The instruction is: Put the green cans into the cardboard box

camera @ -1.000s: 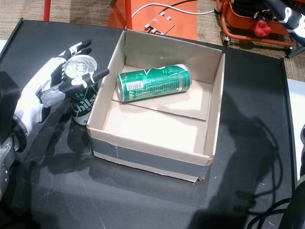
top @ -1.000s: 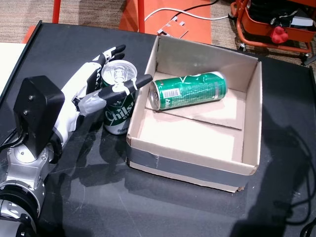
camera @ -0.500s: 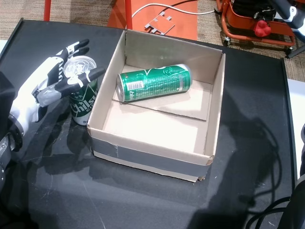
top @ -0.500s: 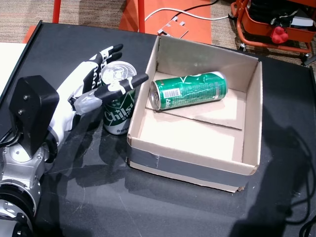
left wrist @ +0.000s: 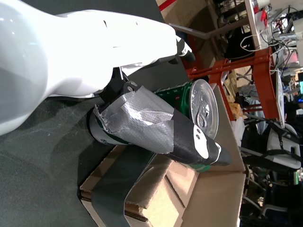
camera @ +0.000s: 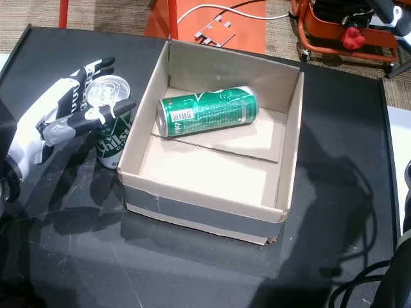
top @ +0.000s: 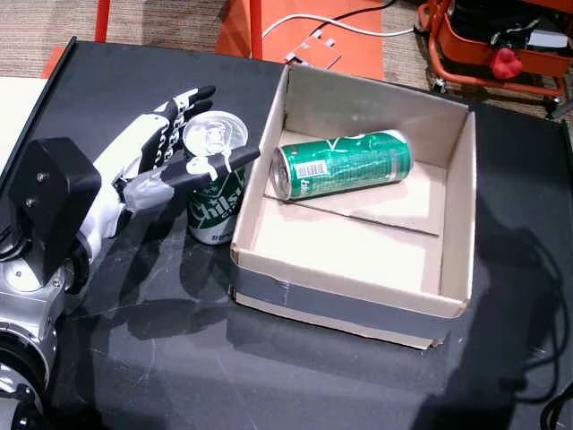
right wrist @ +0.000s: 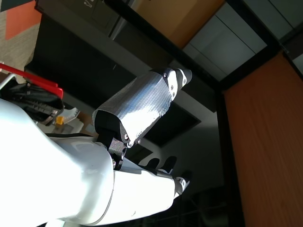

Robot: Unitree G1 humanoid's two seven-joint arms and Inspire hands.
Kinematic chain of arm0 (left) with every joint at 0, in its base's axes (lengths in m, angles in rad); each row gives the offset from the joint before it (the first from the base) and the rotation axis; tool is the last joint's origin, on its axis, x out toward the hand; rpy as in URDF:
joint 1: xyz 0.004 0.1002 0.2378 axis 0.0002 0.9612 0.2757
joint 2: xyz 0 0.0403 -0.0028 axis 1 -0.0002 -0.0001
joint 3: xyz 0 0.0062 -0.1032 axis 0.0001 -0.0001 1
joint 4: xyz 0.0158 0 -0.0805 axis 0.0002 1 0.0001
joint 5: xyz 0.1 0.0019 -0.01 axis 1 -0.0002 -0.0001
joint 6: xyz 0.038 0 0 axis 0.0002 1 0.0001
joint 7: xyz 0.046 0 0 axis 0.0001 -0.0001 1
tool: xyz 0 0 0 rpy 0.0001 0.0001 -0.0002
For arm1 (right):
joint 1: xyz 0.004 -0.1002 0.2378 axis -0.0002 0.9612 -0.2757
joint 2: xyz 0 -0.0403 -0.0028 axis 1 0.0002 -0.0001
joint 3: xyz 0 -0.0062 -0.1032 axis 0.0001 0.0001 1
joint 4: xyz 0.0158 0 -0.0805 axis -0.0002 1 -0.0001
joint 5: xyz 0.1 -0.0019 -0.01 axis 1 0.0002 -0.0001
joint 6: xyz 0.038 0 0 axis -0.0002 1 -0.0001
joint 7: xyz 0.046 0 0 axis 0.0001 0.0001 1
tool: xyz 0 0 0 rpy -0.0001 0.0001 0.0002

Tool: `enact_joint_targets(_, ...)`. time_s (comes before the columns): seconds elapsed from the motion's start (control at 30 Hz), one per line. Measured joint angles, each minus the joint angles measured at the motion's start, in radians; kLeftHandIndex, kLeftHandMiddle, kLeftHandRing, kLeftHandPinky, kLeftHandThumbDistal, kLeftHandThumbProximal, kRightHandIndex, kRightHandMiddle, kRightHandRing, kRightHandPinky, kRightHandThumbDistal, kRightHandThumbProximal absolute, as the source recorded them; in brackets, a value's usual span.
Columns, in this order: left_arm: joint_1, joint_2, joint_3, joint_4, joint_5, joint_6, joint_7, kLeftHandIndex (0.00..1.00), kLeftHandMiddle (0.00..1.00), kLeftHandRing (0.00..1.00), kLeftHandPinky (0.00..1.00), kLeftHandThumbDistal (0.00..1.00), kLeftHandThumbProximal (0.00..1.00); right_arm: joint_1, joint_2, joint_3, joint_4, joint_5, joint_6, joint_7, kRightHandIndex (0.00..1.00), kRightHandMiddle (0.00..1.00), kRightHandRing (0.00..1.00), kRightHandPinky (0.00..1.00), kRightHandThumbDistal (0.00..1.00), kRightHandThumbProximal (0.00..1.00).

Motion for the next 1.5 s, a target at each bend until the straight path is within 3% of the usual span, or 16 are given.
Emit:
enact_joint_targets(0.27, 0.0, 0.0, -0.016, 0.0, 0.017, -0.005, 0.02, 1.0, 1.0, 1.0, 1.0, 1.0, 0.51, 0.006, 0.001, 0.0, -0.008, 0.0, 0.003, -0.003, 0.98, 0.94, 0.93, 1.0, 1.0, 0.75)
enact_joint_targets(0.37, 0.001, 0.001, -0.029, 0.0, 0.034, -0.007, 0.051, 0.98, 1.0, 1.0, 1.0, 0.85, 0.39, 0.011, 0.003, 0.0, -0.009, 0.0, 0.003, -0.011, 0.98, 0.94, 0.93, 1.0, 1.0, 0.75)
enact_joint_targets(0.43, 0.001, 0.01, -0.072, 0.0, 0.09, -0.015, 0.125, 0.95, 1.0, 1.0, 1.0, 0.75, 0.32, 0.012, 0.003, 0.0, -0.01, 0.0, 0.003, -0.013, 0.99, 0.94, 0.94, 1.0, 1.0, 0.76)
enact_joint_targets(0.53, 0.001, 0.021, -0.133, 0.0, 0.165, -0.025, 0.23, 0.94, 0.99, 1.0, 0.98, 0.59, 0.3, 0.013, 0.003, 0.001, -0.01, 0.0, 0.003, -0.006, 0.99, 0.95, 0.94, 1.0, 1.0, 0.77)
enact_joint_targets(0.63, -0.003, 0.024, -0.16, -0.001, 0.187, -0.042, 0.282, 0.94, 0.97, 1.0, 0.97, 0.49, 0.33, 0.016, 0.003, 0.005, -0.019, -0.001, -0.002, -0.009, 0.97, 0.93, 0.93, 1.0, 1.0, 0.81)
enact_joint_targets(0.77, -0.003, 0.023, -0.165, 0.001, 0.185, -0.036, 0.293, 0.96, 0.95, 1.0, 0.95, 0.56, 0.46, 0.023, 0.003, 0.005, -0.03, -0.008, -0.039, -0.042, 0.96, 0.93, 0.92, 1.0, 1.0, 0.78)
enact_joint_targets(0.83, -0.003, 0.023, -0.163, 0.002, 0.182, -0.031, 0.293, 0.96, 0.95, 1.0, 0.94, 0.51, 0.45, 0.023, 0.003, 0.006, -0.03, -0.007, -0.038, -0.042, 0.97, 0.93, 0.93, 0.99, 1.0, 0.78)
enact_joint_targets(1.03, -0.003, 0.021, -0.138, 0.005, 0.172, -0.025, 0.285, 0.95, 0.93, 0.97, 0.91, 0.5, 0.53, 0.023, 0.003, 0.007, -0.03, -0.005, -0.022, -0.031, 0.96, 0.93, 0.94, 1.0, 1.0, 0.81)
enact_joint_targets(1.13, -0.003, 0.019, -0.123, 0.008, 0.162, -0.021, 0.283, 0.95, 0.92, 0.96, 0.9, 0.42, 0.53, 0.023, 0.003, 0.007, -0.03, -0.005, -0.024, -0.04, 0.95, 0.93, 0.93, 1.0, 1.0, 0.77)
enact_joint_targets(1.33, -0.002, 0.013, -0.104, 0.01, 0.152, -0.015, 0.276, 0.91, 0.89, 0.94, 0.89, 0.4, 0.57, 0.023, 0.003, 0.008, -0.029, -0.005, -0.029, -0.04, 0.96, 0.93, 0.93, 1.0, 1.0, 0.75)
enact_joint_targets(1.5, 0.001, 0.012, -0.105, 0.01, 0.155, -0.012, 0.303, 0.9, 0.88, 0.92, 0.87, 0.28, 0.52, 0.023, 0.003, 0.009, -0.029, -0.005, -0.009, -0.042, 0.97, 0.94, 0.93, 0.99, 1.0, 0.67)
